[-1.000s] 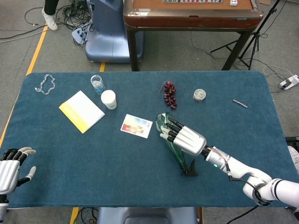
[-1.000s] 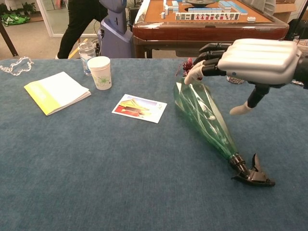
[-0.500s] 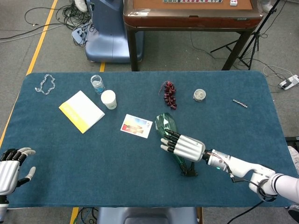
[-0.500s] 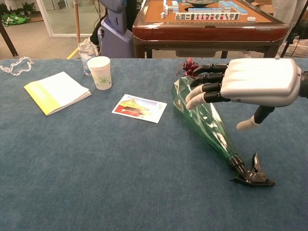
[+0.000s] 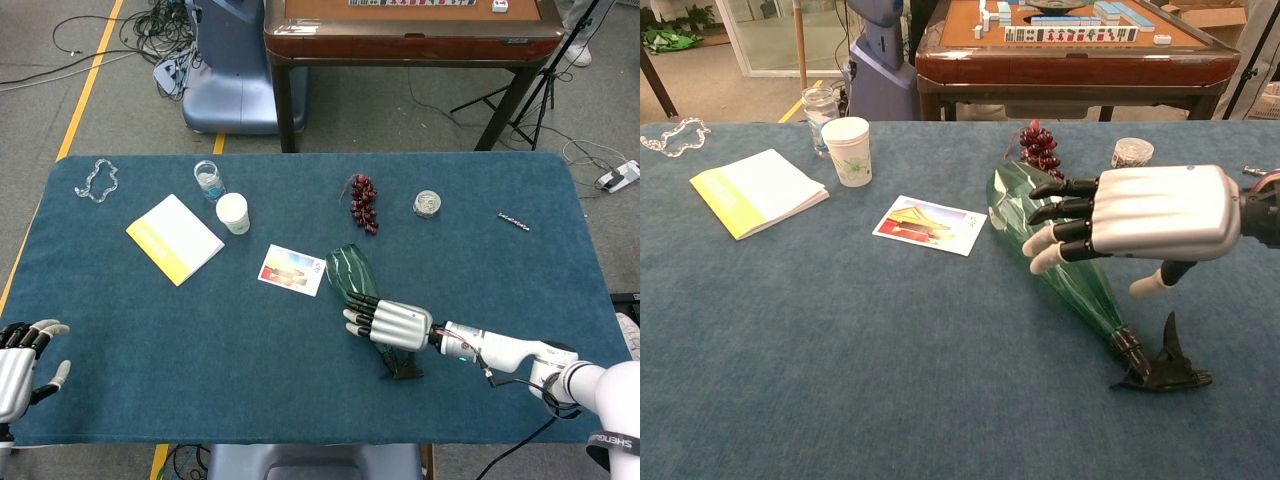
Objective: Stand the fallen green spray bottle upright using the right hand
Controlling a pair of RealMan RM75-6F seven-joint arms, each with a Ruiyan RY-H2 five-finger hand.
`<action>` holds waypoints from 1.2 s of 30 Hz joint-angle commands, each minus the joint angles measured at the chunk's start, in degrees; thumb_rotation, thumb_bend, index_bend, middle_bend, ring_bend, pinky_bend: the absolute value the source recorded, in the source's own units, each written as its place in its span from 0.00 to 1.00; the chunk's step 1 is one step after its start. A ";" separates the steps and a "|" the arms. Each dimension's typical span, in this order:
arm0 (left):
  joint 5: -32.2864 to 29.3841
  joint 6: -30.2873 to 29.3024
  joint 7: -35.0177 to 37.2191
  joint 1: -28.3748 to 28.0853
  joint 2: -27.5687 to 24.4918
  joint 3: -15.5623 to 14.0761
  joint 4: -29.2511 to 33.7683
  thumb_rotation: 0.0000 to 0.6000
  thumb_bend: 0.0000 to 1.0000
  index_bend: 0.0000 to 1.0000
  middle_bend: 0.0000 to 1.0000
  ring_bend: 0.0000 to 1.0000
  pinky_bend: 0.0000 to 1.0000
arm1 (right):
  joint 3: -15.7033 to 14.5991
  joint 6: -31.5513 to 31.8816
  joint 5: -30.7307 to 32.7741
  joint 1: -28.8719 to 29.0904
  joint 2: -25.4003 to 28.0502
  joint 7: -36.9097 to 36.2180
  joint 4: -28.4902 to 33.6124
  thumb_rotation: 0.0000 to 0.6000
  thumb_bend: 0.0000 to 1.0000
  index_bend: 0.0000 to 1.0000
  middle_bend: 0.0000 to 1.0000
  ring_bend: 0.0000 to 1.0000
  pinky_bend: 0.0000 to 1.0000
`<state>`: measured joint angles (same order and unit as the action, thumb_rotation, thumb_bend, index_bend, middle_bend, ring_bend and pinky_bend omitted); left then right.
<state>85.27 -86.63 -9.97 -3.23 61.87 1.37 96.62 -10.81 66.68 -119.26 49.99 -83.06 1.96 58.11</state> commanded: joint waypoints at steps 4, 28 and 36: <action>0.18 -0.11 0.18 0.05 0.06 0.01 -0.04 1.00 0.36 0.32 0.26 0.24 0.16 | -1.34 0.70 -1.04 0.68 -2.90 -0.88 -3.97 1.00 0.00 0.24 0.18 0.08 0.00; -0.23 -0.34 1.87 0.79 0.05 -0.08 -1.56 1.00 0.36 0.32 0.26 0.24 0.15 | -2.87 1.57 0.24 2.05 -8.59 -3.07 -10.46 1.00 0.29 0.56 0.23 0.09 0.00; -0.08 -0.83 2.67 1.11 -0.02 -0.01 -2.04 1.00 0.36 0.32 0.26 0.24 0.15 | 0.09 5.14 4.26 0.96 -9.10 -5.83 -10.88 1.00 0.42 0.68 0.32 0.16 0.04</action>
<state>85.18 -87.45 -7.30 -2.12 61.85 1.35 94.59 -11.68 70.98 -116.06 51.34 -92.18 -3.26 47.04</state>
